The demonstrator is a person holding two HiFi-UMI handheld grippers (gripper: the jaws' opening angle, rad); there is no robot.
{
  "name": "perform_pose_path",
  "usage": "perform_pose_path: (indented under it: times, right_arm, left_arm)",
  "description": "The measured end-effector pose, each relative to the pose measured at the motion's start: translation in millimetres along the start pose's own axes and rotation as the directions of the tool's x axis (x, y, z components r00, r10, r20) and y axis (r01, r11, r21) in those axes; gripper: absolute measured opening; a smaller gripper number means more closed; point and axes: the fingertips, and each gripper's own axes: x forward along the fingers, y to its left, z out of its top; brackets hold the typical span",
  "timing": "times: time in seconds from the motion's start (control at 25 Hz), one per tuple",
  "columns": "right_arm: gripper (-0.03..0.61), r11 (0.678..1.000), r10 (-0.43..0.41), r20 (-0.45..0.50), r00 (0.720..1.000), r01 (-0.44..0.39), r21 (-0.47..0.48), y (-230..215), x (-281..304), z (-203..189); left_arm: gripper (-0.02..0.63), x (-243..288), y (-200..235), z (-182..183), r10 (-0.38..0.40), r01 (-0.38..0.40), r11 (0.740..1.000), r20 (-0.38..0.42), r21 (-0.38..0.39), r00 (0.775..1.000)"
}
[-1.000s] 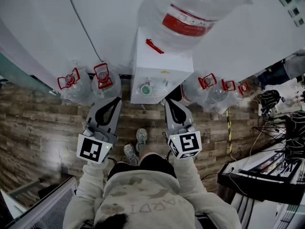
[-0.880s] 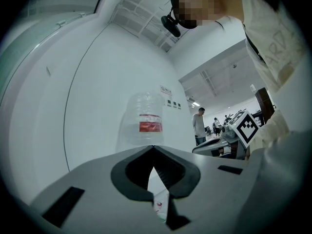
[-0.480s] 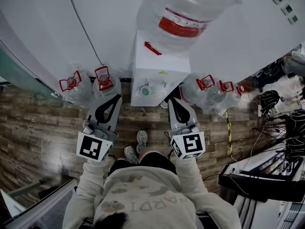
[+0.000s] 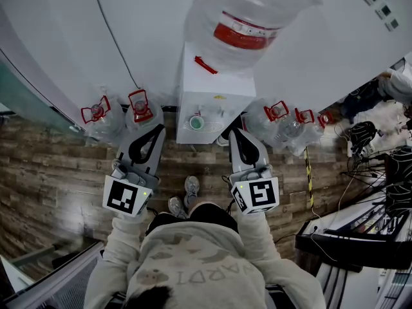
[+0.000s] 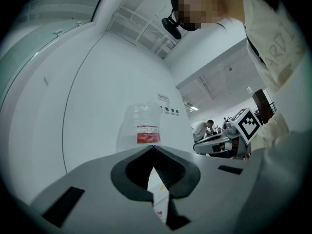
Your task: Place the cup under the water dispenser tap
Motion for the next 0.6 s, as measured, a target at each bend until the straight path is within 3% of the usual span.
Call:
perform_pose_path:
  times: [0.08,0.28,0.6]
  right_arm:
    - [0.009,1.0,-0.001,0.004,1.0,0.001,0.0,1.5,-0.3,1.6]
    - [0.009,1.0,-0.006,0.012,1.0,0.006,0.007,2.2,-1.5,4.0]
    - [0.009,1.0,-0.002,0.03,1.0,0.002,-0.001,4.2,1.4,8.8]
  left_arm:
    - [0.005,-1.1,1.1,-1.5,0.011,-0.012,1.0,-0.012,-0.027,1.0]
    - [0.005,-1.9,0.6,-1.2,-0.008,0.008,1.0,-0.004,0.008,1.0]
    - [0.005,-1.2,3.6,0.7,0.017,-0.017,0.998,-0.008,-0.057,1.0]
